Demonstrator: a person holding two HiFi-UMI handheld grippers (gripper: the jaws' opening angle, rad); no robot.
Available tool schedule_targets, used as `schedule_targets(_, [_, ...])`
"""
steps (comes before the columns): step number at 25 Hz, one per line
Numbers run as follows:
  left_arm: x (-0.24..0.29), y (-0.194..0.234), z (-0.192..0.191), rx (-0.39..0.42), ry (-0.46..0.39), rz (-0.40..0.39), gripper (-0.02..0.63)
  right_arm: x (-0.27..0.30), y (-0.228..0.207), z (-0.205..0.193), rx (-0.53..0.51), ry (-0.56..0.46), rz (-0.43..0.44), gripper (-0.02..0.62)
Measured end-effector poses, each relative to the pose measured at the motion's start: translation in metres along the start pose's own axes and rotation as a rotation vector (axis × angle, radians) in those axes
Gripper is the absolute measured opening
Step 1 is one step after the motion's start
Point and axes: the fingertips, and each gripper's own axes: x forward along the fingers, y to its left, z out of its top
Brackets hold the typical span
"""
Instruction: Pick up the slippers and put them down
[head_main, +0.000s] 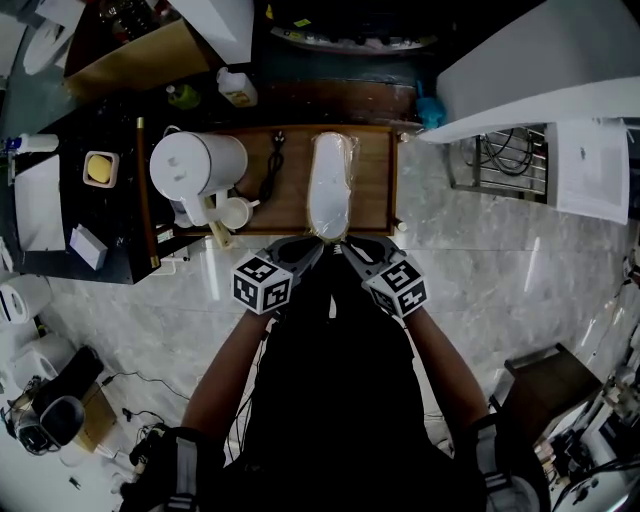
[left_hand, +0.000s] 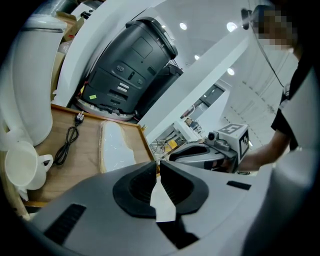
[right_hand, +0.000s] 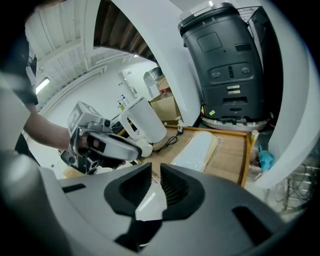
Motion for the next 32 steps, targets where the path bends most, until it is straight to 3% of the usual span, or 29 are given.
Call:
schedule_targets(10, [0.012, 0.019, -0.014, -0.022, 0.041, 0.014, 0.046, 0.018, -0.016, -0.015, 0.034, 0.040, 0.003, 0.097])
schedule_targets(32, [0.036, 0.072, -0.036, -0.083, 0.100, 0.053, 0.189, 0.051, -0.064, -0.045, 0.074, 0.103, -0.056, 0.244])
